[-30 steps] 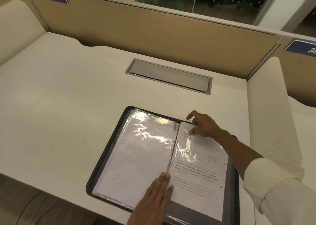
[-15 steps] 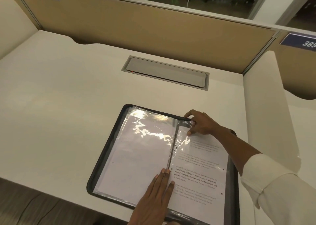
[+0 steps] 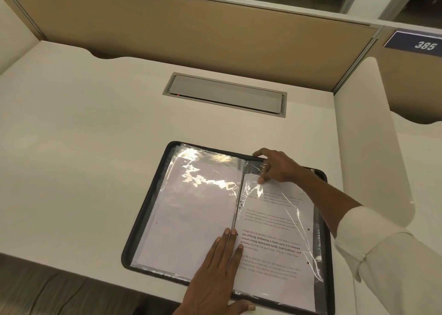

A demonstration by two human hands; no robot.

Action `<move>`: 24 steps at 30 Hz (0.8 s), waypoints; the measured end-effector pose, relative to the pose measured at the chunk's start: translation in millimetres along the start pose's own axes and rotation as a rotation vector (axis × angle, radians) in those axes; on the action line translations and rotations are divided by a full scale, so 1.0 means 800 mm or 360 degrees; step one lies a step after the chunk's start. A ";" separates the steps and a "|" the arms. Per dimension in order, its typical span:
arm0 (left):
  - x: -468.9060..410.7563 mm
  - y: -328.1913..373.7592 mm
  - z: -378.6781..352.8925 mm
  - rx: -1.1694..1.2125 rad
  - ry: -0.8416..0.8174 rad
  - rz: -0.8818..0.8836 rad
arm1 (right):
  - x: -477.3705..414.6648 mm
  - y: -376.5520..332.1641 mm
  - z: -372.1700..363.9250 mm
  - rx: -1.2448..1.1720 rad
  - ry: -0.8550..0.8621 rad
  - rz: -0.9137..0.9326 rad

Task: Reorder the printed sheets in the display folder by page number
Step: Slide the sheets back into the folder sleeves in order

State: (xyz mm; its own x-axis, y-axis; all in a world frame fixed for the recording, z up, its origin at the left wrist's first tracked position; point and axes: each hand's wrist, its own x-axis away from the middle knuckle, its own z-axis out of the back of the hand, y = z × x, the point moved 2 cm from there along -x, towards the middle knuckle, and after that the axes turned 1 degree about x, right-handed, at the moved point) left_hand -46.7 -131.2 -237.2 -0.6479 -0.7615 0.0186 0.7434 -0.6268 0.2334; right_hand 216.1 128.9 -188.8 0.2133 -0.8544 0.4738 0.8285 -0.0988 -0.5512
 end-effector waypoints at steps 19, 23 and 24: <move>0.019 -0.104 0.036 0.0274 0.0327 0.1204 | 0.137 0.031 -0.056 0.0622 0.0938 -0.0084; 0.016 -0.127 0.043 0.0232 0.0346 0.1360 | 0.169 0.011 -0.118 0.0441 0.0700 -0.0145; 0.015 -0.131 0.044 0.0224 0.0341 0.1406 | 0.175 0.006 -0.136 0.0415 0.0654 -0.0140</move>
State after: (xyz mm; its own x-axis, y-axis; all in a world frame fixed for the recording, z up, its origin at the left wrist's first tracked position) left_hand -137.9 -68.7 -227.0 0.2008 -0.9772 0.0691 0.9174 0.2123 0.3367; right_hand 193.9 -46.8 -199.7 -0.0417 -0.9842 0.1720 0.9473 -0.0937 -0.3064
